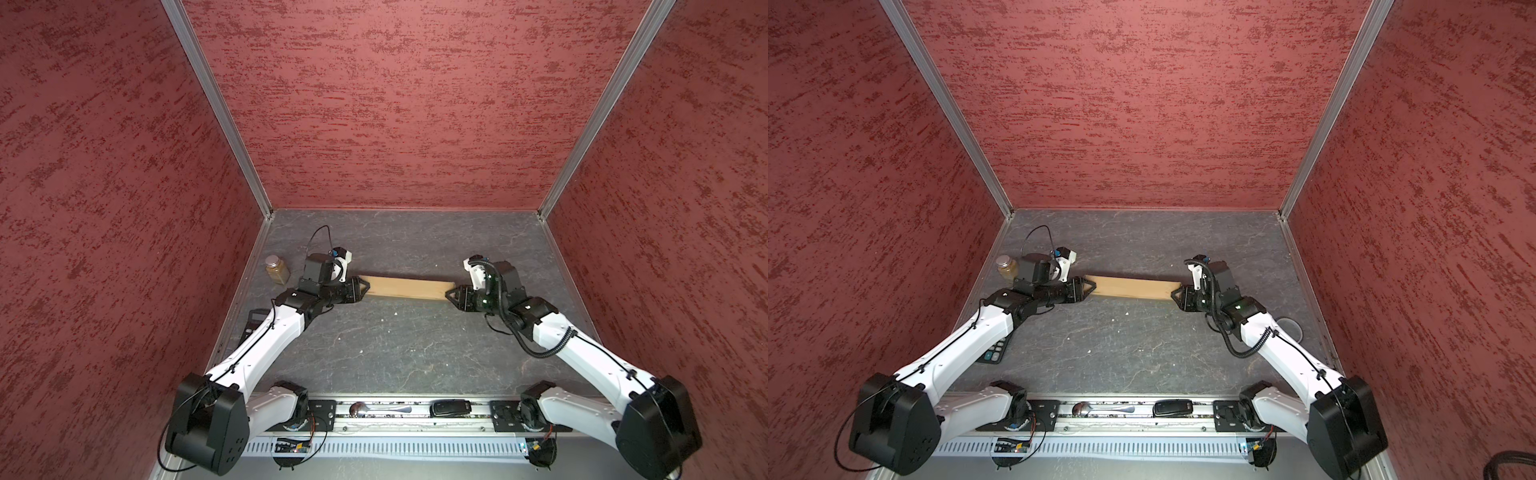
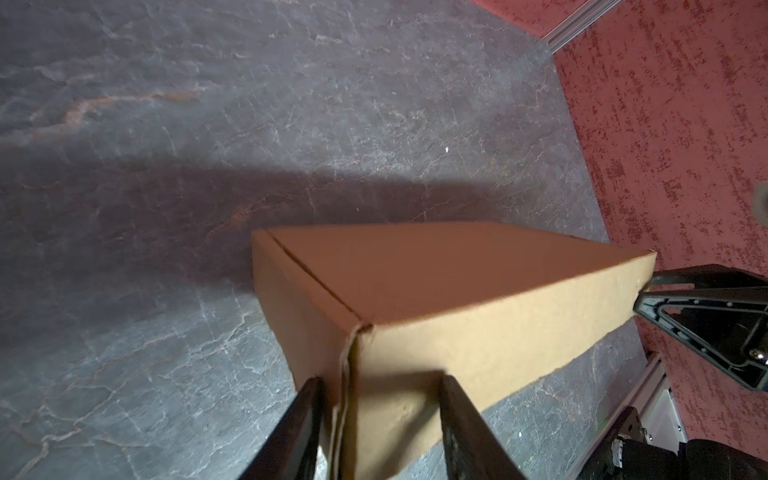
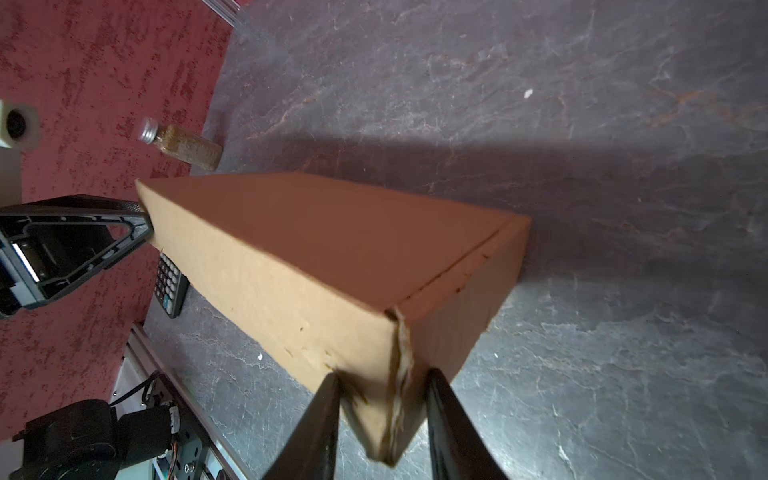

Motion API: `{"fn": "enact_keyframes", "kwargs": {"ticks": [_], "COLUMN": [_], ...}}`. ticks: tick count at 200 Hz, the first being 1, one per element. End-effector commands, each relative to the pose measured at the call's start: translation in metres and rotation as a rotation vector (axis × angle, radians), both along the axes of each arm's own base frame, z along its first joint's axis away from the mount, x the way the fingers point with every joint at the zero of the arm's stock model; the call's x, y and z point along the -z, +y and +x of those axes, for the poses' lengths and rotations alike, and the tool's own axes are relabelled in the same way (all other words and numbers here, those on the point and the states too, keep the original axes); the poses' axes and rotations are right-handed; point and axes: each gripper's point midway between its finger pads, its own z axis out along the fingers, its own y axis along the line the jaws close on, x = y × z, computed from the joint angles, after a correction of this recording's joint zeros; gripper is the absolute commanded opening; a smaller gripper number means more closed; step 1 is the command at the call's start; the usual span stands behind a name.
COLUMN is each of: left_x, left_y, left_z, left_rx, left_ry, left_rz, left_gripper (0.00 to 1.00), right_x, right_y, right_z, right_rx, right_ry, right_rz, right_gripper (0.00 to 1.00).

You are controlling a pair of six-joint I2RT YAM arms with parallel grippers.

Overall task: Fold the paper box
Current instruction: 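Set the box flat on the table between both grippers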

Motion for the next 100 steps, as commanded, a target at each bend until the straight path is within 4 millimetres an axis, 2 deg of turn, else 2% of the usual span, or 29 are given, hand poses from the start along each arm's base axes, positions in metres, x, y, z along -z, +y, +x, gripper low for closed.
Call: {"fn": "enact_keyframes", "kwargs": {"ticks": [1, 76, 100], "left_x": [0.015, 0.02, 0.024], "left_y": [-0.016, -0.015, -0.015], "left_z": [-0.024, -0.032, -0.035], "left_rx": [0.064, 0.059, 0.054], "left_ry": [0.085, 0.091, 0.1], "left_rz": [-0.033, -0.031, -0.038], "left_gripper": [0.46, 0.46, 0.46], "right_x": [0.021, 0.02, 0.026], "right_y": [0.011, 0.008, 0.007], "right_z": [-0.023, -0.026, -0.03], "right_rx": [-0.081, -0.078, -0.082], "right_ry": [0.102, 0.089, 0.105], "right_rz": [0.012, -0.001, -0.012], "right_gripper": [0.37, 0.43, 0.46]}}
